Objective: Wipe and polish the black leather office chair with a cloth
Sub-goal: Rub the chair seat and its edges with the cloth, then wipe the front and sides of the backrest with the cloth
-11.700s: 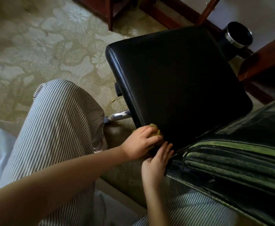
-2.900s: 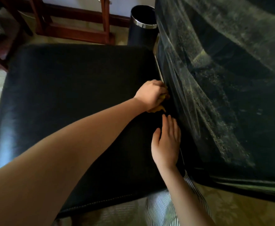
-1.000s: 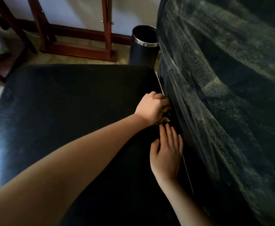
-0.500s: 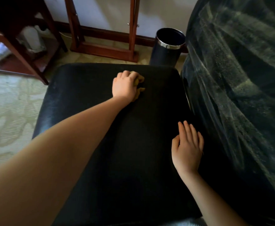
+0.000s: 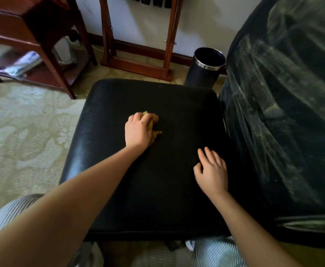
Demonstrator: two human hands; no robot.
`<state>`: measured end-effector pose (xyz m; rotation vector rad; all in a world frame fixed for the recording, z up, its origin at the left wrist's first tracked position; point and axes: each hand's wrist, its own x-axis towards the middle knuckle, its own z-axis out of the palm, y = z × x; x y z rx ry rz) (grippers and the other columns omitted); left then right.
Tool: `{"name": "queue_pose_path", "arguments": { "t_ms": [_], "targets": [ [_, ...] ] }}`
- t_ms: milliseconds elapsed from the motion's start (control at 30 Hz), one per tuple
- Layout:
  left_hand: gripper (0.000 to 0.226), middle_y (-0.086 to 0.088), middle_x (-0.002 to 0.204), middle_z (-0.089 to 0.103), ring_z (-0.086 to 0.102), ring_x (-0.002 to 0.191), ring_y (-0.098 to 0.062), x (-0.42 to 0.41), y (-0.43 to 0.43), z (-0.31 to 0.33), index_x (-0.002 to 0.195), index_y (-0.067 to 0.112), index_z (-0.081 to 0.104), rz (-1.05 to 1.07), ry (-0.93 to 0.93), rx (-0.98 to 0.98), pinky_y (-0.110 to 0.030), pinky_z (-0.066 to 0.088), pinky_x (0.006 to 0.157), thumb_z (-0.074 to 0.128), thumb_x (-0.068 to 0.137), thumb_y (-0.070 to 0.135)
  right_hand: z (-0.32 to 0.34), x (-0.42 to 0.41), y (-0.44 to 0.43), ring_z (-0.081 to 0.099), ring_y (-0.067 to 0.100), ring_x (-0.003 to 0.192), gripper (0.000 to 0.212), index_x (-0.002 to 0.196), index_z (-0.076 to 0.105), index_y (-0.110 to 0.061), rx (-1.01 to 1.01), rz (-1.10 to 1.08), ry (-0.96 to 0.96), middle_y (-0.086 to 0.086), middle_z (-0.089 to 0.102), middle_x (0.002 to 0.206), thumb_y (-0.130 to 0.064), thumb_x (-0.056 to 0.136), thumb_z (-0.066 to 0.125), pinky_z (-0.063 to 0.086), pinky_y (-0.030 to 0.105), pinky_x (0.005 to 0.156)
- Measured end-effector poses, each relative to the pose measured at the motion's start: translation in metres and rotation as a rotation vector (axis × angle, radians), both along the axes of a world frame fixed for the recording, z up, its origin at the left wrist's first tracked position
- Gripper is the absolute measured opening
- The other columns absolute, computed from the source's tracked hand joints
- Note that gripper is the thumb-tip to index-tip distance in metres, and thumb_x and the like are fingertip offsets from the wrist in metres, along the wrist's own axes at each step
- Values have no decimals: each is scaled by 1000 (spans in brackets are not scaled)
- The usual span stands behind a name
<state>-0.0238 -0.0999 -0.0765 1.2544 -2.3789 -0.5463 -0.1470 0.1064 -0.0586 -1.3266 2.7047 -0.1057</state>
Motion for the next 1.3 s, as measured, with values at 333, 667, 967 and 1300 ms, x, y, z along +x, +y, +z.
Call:
{"name": "queue_pose_path", "arguments": {
  "t_ms": [333, 667, 967, 1300],
  "targets": [
    [45, -5, 105, 56, 58, 87, -18, 45, 64, 69, 124, 20, 49, 284, 155, 1079, -28, 49, 65, 63, 86, 39, 86, 48, 13, 21, 19, 141, 58, 150, 18, -17, -46, 41, -217, 3, 17, 156, -22, 97, 42, 22, 35, 115],
    [32, -8, 77, 61, 55, 69, -17, 28, 135, 233, 114, 11, 54, -103, 421, 1338, -28, 45, 67, 61, 90, 30, 232, 62, 90, 41, 14, 129, 44, 140, 42, -17, -309, 185, -24, -2, 45, 142, -20, 97, 42, 31, 27, 104],
    [17, -1, 59, 64, 57, 53, -12, -18, 224, 327, 85, 13, 59, -444, 483, 1283, -22, 43, 55, 56, 93, 27, 315, 40, 183, 45, 35, 115, 54, 136, 41, -10, -817, -405, 419, 14, 47, 132, -11, 85, 56, 36, 46, 93],
    [14, -4, 72, 66, 64, 54, -11, 19, 244, 363, 95, 12, 58, -422, 481, 1086, -20, 52, 48, 63, 89, 23, 347, 15, 196, 45, 25, 120, 53, 137, 35, -11, -982, -532, -563, 9, 48, 134, 1, 87, 49, 34, 30, 91]
  ]
}}
